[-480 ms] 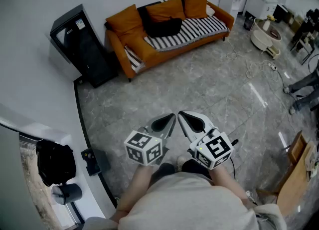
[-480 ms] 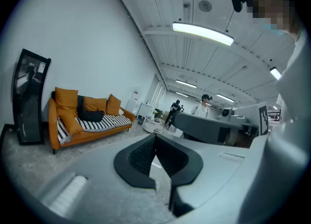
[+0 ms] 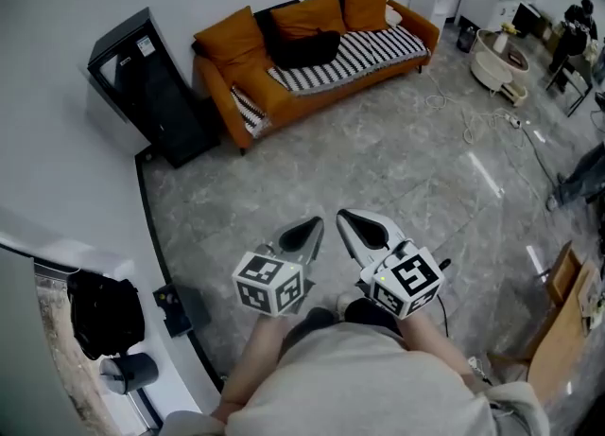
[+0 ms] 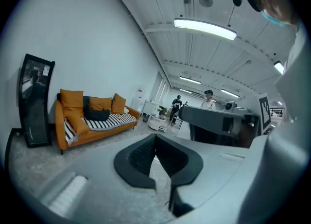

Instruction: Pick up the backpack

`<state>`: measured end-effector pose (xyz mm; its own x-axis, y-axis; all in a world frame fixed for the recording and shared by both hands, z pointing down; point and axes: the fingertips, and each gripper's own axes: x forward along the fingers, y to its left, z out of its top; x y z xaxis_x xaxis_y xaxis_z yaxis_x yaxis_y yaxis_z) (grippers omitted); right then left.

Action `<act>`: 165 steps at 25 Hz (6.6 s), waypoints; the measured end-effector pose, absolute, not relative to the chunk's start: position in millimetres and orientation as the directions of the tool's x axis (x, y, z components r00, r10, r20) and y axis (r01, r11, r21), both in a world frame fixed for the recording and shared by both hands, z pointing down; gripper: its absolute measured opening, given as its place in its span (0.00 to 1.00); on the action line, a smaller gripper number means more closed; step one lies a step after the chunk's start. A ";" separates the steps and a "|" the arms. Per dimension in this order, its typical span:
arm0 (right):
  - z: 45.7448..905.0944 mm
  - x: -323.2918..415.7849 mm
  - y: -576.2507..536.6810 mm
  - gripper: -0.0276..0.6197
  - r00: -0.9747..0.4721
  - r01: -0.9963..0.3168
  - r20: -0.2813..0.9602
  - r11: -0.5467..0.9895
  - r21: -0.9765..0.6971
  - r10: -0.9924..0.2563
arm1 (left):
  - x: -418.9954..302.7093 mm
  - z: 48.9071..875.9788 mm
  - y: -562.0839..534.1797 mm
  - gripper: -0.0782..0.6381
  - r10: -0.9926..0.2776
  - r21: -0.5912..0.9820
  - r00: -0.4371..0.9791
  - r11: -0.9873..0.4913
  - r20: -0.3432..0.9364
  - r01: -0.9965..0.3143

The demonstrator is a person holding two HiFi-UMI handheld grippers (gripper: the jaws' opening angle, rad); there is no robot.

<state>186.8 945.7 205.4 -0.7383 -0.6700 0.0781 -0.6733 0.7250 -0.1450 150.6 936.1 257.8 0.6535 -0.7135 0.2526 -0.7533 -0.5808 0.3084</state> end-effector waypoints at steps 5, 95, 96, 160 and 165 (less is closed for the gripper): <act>206.1 193.8 937.4 0.05 -0.761 -0.637 0.040 0.736 -0.230 -0.647 | 148.8 247.5 927.5 0.12 -0.721 0.281 0.652 -0.591 0.235 -0.756; 230.7 103.0 93.4 0.05 -0.866 -0.493 0.048 0.832 -0.254 -0.498 | 51.2 278.0 75.3 0.12 -0.789 0.434 0.579 -0.458 0.204 -0.776; 231.9 99.5 82.7 0.05 -0.864 -0.495 0.048 0.830 -0.257 -0.501 | 48.5 278.5 63.3 0.12 -0.787 0.436 0.583 -0.461 0.203 -0.773; 326.4 -60.3 -307.4 0.05 -0.890 -0.454 0.226 0.810 -0.370 -0.396 | -95.5 390.5 -274.4 0.12 -0.755 0.574 0.567 -0.317 0.329 -0.755; 346.6 -70.7 -313.9 0.05 -0.902 -0.428 0.247 0.814 -0.394 -0.354 | -100.6 409.5 -280.2 0.12 -0.765 0.563 0.530 -0.271 0.367 -0.781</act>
<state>-70.7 -313.9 346.6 -0.9018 -0.3543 0.2473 -0.4276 0.8136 -0.3939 -100.6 -280.2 409.5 0.5299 -0.7646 0.3668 -0.7807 -0.2710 0.5631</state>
